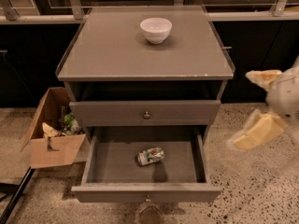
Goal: Pick 7up can from middle drawer and place on counter
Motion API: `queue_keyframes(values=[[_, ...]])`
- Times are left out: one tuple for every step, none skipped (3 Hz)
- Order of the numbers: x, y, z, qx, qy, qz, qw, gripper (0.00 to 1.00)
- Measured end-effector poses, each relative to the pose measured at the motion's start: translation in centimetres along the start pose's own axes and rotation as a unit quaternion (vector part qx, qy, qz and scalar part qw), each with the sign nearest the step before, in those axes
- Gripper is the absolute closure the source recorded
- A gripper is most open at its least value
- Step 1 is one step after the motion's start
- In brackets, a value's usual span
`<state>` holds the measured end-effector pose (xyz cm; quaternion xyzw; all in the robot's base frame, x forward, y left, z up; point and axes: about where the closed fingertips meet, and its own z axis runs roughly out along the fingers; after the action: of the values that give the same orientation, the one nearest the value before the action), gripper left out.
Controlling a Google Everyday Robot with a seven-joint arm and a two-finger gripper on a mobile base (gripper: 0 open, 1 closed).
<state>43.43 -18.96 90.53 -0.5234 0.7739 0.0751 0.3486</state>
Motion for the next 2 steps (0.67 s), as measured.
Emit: queue_keyframes(values=[[-0.6, 0.2, 2.9, 0.004, -0.046, 0.008, 0.9989, 0.0], [-1.4, 0.6, 6.9, -0.027, -0.055, -0.005, 0.9981, 0.0]])
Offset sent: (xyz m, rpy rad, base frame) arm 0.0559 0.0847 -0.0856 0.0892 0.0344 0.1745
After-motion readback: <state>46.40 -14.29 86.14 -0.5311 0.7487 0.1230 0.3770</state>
